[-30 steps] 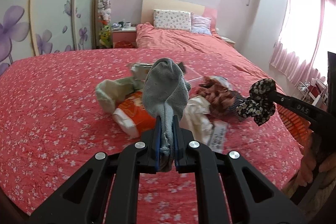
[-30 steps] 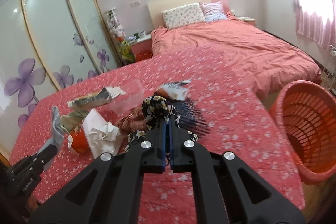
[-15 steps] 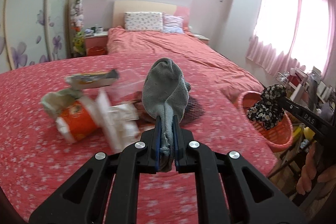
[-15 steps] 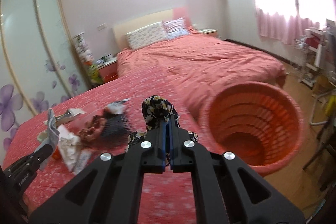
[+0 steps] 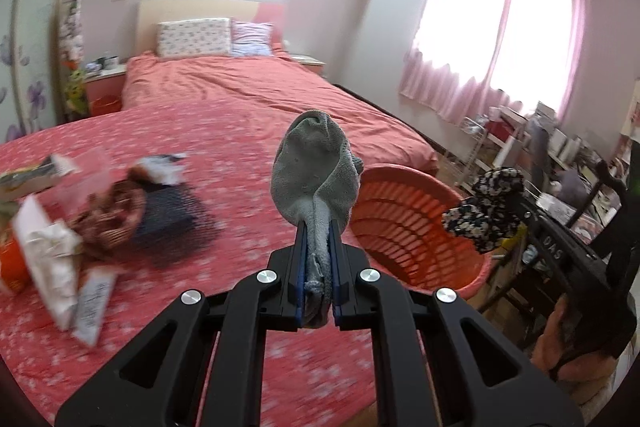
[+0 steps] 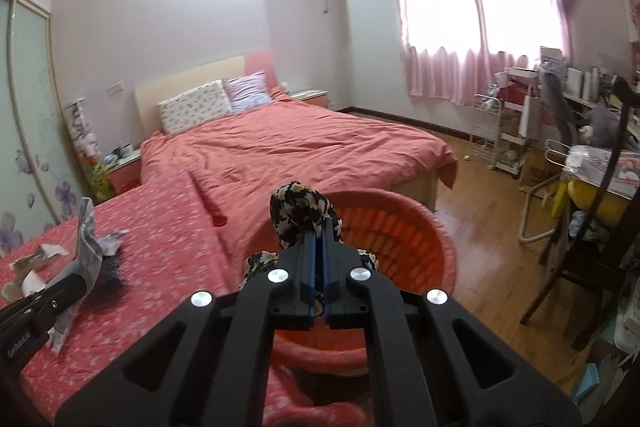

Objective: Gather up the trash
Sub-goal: 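Carry the sock and scrunchie to the orange basket and open both tools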

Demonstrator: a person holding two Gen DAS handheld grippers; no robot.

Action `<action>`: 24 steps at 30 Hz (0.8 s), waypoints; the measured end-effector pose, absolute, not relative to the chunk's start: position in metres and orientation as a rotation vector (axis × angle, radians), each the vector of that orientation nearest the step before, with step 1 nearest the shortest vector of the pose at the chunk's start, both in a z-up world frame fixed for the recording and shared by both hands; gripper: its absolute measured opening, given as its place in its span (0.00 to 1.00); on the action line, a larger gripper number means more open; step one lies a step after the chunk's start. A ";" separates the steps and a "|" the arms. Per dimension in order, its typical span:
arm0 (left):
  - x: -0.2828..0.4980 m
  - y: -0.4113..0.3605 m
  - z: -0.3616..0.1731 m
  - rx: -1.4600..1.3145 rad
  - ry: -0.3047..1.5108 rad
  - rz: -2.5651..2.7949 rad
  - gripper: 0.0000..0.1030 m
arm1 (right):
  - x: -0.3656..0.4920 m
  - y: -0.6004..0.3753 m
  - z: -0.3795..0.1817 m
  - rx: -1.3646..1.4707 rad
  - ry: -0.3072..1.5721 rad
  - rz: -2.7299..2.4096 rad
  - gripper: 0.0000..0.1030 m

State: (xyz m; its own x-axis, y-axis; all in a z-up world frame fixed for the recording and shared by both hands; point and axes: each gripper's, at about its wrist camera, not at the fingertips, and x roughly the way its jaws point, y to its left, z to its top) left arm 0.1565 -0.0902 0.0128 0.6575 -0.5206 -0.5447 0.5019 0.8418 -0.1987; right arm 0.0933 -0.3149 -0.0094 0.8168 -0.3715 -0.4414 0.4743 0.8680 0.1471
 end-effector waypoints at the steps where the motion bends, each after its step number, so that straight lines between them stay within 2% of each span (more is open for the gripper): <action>1: 0.158 -0.097 0.012 -0.027 0.628 -0.591 0.09 | 0.094 -0.320 -0.011 0.265 0.414 -0.460 0.04; 9: 0.175 -0.154 -0.001 -0.006 0.654 -0.670 0.09 | 0.108 -0.359 -0.030 0.330 0.428 -0.474 0.04; 20: 0.192 -0.190 -0.017 0.020 0.725 -0.722 0.09 | 0.134 -0.389 -0.048 0.400 0.449 -0.446 0.04; 22: 0.196 -0.195 -0.022 0.024 0.749 -0.730 0.09 | 0.139 -0.396 -0.053 0.425 0.457 -0.429 0.05; 24: 0.198 -0.200 -0.026 0.030 0.772 -0.735 0.09 | 0.145 -0.401 -0.057 0.443 0.469 -0.413 0.10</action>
State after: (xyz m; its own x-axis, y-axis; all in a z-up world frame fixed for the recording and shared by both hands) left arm 0.1983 -0.2000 -0.0261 0.4839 -0.5929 -0.6437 0.6140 0.7541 -0.2331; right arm 0.1447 -0.4011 -0.0572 0.8141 -0.2748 -0.5115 0.4726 0.8254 0.3087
